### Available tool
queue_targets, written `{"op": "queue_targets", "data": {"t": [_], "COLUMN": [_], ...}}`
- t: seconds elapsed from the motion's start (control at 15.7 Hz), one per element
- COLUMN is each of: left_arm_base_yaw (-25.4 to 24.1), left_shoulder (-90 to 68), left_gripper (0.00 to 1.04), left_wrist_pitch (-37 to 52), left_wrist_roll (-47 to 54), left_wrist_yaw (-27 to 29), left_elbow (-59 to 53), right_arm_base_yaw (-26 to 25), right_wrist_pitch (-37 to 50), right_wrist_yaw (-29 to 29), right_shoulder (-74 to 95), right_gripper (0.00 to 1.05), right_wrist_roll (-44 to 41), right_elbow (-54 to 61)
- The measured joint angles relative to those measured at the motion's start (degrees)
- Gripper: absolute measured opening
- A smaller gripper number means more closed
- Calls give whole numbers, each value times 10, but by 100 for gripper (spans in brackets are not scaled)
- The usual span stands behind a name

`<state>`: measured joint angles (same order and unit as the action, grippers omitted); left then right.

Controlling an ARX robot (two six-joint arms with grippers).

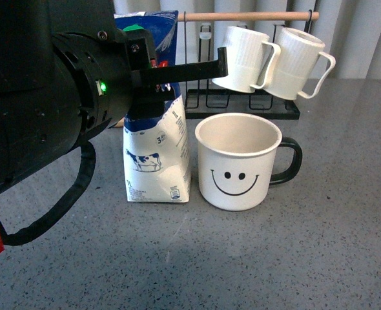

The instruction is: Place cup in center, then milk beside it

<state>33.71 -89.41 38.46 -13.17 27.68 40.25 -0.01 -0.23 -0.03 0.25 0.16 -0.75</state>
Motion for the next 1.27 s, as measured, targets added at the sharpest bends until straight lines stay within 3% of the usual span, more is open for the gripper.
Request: {"op": "queue_targets", "data": {"t": [0.13,0.19,0.64,0.96,1.27], "left_arm_base_yaw": [2,3,8,16,-65], "left_shoulder": [-3,-3,27,102,291], "left_gripper": [4,22,99,98,98], "left_wrist_pitch": [-3,-9,-14,-29,-112], "left_wrist_roll": [-5,-10,-15,17,107], "left_wrist_yaw": [4,1,-3,-19,-111], "left_elbow": [2,3,3,3,-11], "right_arm_base_yaw": [0,0,0,0,0], "right_wrist_pitch": [0,0,0,0,0], "right_wrist_yaw": [0,0,0,0,0], "right_shoulder": [0,0,0,0,0], "right_gripper": [98,98,98,98,98], "right_wrist_roll": [0,0,0,0,0], "right_elbow": [0,0,0,0,0]}}
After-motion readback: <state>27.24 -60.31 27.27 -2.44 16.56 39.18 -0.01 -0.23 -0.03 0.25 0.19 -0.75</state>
